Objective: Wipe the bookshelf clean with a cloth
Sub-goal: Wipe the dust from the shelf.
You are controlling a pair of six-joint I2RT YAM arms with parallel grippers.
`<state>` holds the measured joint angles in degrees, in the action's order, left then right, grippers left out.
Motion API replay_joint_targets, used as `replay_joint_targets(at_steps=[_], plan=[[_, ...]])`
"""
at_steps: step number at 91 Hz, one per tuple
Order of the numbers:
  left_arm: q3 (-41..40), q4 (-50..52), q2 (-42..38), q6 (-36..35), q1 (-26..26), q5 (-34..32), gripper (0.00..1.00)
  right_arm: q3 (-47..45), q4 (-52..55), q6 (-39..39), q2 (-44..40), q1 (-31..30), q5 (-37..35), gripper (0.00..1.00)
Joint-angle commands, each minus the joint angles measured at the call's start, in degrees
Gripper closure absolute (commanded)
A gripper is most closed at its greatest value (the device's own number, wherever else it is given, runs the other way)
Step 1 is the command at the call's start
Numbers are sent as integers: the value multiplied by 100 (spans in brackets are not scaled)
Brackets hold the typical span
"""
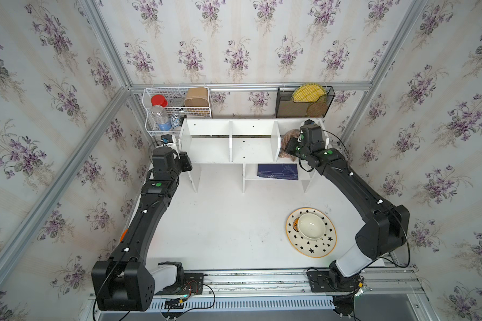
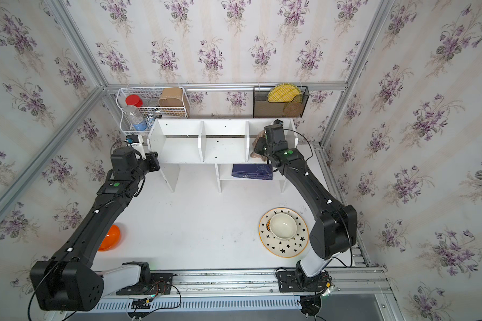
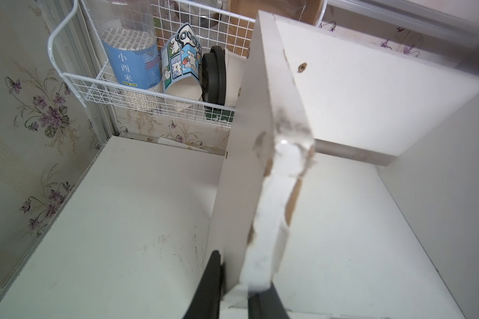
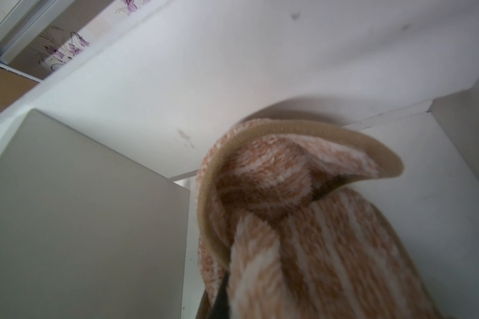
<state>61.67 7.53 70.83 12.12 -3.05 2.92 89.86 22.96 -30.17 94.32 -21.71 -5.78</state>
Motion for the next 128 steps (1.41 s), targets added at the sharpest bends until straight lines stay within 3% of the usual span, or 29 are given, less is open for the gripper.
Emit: replay_joint_targets(at_steps=[1,37,54,73,111,128], plan=[[-15,272,17,575,-12,420,100,79,165,83,73,-2,14,100],[-15,267,26,578,-12,445,100,173,293,210,325,-48,218,100],[-10,295,18,558,-12,410,100,169,680,315,153,62,-404,100],[3,301,15,553,-12,398,100,-7,783,356,-170,422,-508,100],[-6,312,29,495,-12,341,100,-532,16,2,-300,56,393,100],[-5,309,-7,498,-12,353,100,-576,296,135,-334,67,-13,100]])
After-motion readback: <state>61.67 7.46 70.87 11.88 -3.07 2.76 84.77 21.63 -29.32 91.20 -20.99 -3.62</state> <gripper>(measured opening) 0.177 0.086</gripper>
